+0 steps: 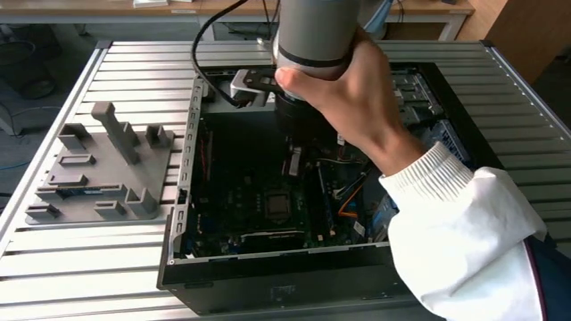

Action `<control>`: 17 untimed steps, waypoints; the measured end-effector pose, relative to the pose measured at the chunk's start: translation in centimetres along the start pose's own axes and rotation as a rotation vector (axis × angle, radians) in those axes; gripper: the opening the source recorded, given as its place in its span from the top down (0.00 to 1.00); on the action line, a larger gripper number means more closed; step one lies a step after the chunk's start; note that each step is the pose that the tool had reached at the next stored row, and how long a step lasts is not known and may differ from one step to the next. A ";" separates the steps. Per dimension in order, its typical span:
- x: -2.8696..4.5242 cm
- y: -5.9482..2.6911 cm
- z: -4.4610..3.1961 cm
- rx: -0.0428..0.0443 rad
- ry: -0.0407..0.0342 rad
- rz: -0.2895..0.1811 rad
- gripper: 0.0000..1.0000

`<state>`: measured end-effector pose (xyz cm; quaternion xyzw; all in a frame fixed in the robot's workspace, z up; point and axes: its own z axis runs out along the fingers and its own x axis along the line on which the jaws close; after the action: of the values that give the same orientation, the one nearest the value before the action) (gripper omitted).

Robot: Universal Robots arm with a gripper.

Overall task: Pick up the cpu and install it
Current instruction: 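Install the first cpu locking lever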

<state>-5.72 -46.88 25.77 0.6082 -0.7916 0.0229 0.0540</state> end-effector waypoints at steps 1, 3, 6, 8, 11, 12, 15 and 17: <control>0.31 -0.04 -0.33 -0.0010 0.0086 -0.002 0.90; 0.81 -0.15 -0.90 -0.0024 0.0230 -0.006 0.90; 1.57 -0.19 -1.77 -0.0051 0.0449 -0.009 0.90; 1.85 -0.16 -2.08 -0.0062 0.0527 -0.009 0.90; 1.85 -0.16 -2.08 -0.0062 0.0526 -0.009 0.90; 1.85 -0.16 -2.09 -0.0062 0.0528 -0.009 0.90; 1.83 -0.16 -2.24 -0.0066 0.0558 -0.009 0.90; 1.83 -0.16 -2.22 -0.0067 0.0555 -0.009 0.90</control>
<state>-5.90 -48.45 28.18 0.6106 -0.7872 0.0369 0.0780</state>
